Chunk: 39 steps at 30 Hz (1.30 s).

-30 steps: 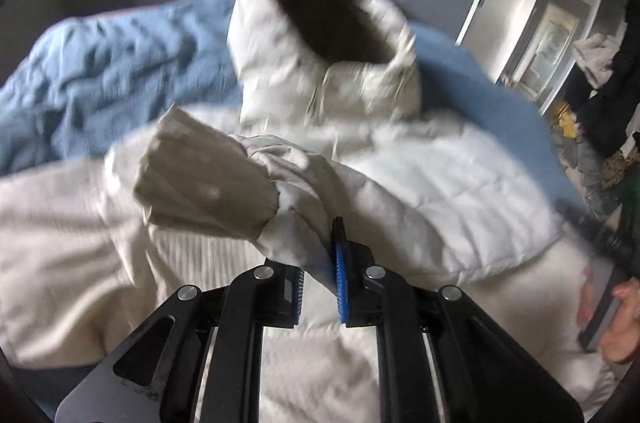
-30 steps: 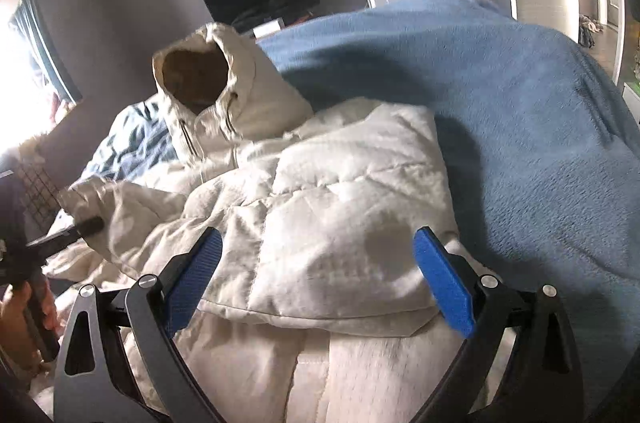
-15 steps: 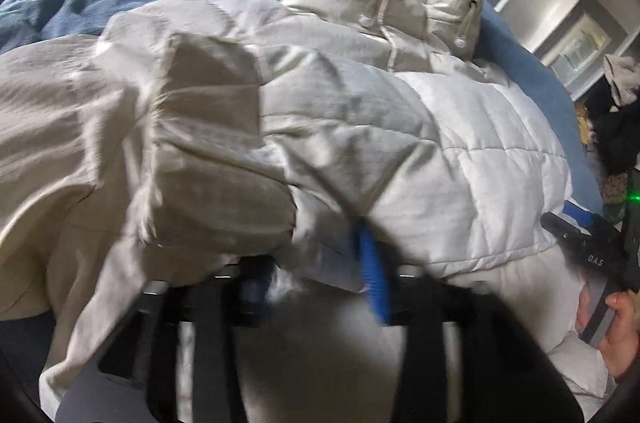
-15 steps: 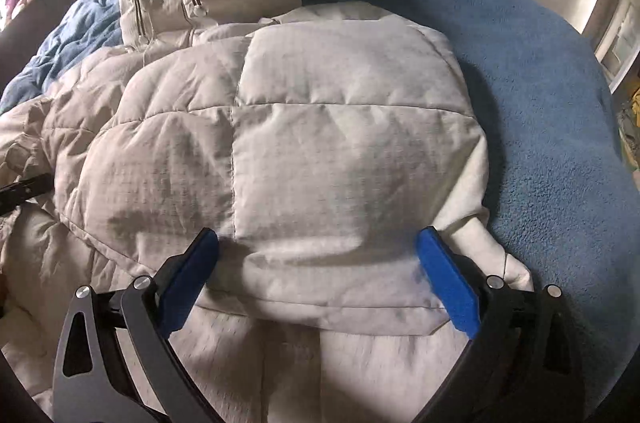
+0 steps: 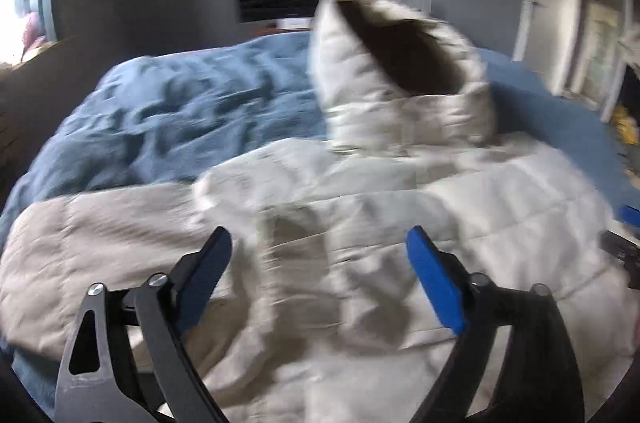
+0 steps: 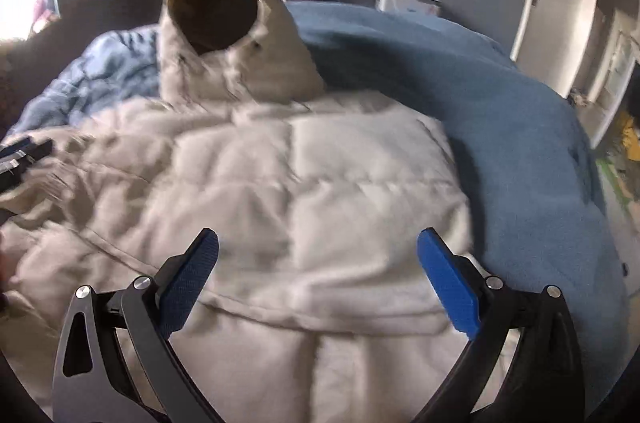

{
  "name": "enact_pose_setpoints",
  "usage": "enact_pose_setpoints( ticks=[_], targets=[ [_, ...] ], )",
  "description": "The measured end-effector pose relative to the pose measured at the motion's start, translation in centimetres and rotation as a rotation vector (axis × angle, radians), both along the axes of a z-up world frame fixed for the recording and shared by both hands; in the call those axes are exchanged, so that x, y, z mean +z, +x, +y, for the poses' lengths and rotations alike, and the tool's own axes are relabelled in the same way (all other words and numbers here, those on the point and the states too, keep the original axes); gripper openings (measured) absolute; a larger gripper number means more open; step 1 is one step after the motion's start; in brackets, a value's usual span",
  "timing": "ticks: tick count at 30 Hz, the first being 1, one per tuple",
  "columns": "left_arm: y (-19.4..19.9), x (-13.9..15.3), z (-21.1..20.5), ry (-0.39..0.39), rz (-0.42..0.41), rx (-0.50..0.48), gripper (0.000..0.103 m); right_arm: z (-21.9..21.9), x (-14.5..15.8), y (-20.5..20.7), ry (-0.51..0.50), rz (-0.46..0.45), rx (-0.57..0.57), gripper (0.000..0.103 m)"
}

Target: Fold large clothes

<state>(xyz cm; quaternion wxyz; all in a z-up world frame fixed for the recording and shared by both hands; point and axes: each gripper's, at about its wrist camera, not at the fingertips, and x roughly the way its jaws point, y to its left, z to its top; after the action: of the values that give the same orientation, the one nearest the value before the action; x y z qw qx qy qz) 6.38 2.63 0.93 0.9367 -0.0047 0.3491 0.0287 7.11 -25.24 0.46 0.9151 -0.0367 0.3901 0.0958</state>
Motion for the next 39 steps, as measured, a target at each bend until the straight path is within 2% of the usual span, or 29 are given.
enact_pose_setpoints(
  ticks=[4, 8, 11, 16, 19, 24, 32, 35, 39],
  targets=[
    [2.4, -2.5, -1.4, -0.075, 0.109, -0.096, 0.087, 0.6, -1.0, 2.4, 0.022, 0.056, -0.015, 0.095],
    [3.7, -5.6, -2.3, -0.022, 0.223, -0.113, 0.087, 0.2, -3.7, 4.1, 0.023, 0.158, -0.039, 0.095],
    [4.0, -7.4, -1.9, -0.040, 0.276, -0.111, 0.089, 0.1, -5.6, 4.8, 0.017, 0.241, -0.041, 0.096],
    [3.8, -7.9, -2.5, -0.005, 0.276, -0.124, 0.092, 1.0, -6.6, 5.3, -0.039, 0.253, -0.034, 0.096],
    [3.2, -7.4, -2.3, -0.025, 0.250, -0.127, 0.092, 0.8, -6.7, 5.2, -0.011, 0.257, -0.032, 0.096],
    [1.3, -4.8, -1.2, -0.068, 0.154, -0.104, 0.096, -0.3, -6.6, 5.0, 0.040, 0.250, -0.025, 0.096],
    [-0.1, -3.0, 0.8, -0.105, 0.132, -0.036, 0.096, -1.8, -5.3, 3.6, 0.124, 0.193, -0.021, 0.096],
    [-0.6, -1.9, 1.3, -0.080, 0.118, -0.022, 0.096, -2.8, -4.8, 3.0, 0.193, 0.175, -0.027, 0.096],
    [-1.7, 0.9, 2.8, 0.008, 0.083, 0.020, 0.096, -3.3, -4.3, 2.7, 0.241, 0.177, -0.027, 0.096]
  ],
)
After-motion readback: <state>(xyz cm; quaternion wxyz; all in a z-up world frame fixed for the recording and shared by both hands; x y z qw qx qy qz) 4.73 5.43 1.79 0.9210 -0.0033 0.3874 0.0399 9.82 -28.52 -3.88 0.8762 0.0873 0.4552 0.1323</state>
